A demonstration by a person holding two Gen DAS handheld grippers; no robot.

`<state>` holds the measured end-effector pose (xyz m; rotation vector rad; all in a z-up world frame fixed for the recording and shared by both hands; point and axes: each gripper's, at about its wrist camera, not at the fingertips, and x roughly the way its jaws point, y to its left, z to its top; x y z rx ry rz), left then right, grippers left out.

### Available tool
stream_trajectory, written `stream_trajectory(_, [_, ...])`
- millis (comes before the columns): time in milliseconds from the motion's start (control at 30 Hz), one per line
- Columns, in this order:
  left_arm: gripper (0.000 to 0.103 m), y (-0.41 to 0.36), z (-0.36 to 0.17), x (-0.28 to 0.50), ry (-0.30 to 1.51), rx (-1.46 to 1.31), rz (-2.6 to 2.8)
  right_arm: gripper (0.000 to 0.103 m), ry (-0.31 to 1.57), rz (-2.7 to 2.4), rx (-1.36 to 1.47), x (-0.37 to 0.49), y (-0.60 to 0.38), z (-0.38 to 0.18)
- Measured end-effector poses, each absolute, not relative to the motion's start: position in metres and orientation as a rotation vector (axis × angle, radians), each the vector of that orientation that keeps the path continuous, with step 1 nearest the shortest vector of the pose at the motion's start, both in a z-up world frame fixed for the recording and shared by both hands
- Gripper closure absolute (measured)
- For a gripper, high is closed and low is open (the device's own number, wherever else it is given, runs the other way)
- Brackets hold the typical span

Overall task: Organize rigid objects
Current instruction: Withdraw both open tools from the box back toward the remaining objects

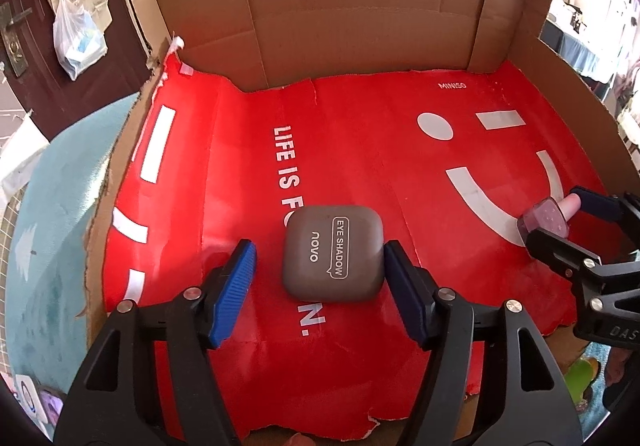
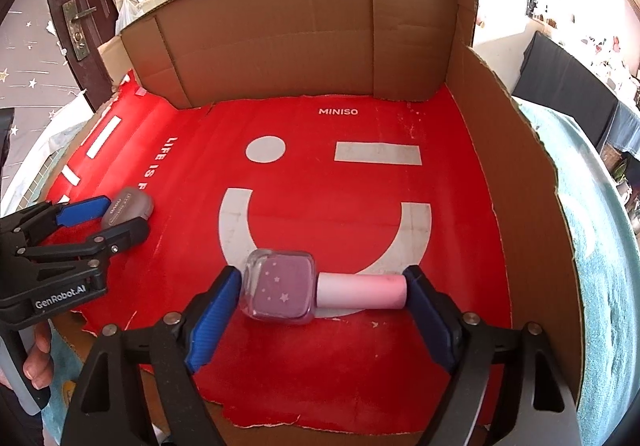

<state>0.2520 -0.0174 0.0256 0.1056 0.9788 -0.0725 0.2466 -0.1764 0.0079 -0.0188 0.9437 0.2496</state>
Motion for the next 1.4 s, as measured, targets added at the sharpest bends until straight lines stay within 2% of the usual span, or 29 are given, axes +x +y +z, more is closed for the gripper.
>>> stream_trajectory(633, [0.002,-0.012,0.058,0.222,0.858,0.115,-0.061,0.0,0.805,0.329,-0.034,0.205,-0.172,0.051])
stream_trajectory(1033, [0.0,-0.003,0.074,0.197,0.784,0.1,-0.038,0.0,0.714,0.359,0.02,0.176,-0.185,0.071])
stream_trajectory(1400, [0.0,0.0,0.095,0.155,0.668,0.078,-0.039,0.0,0.543,0.369,-0.027,0.13,-0.182,0.097])
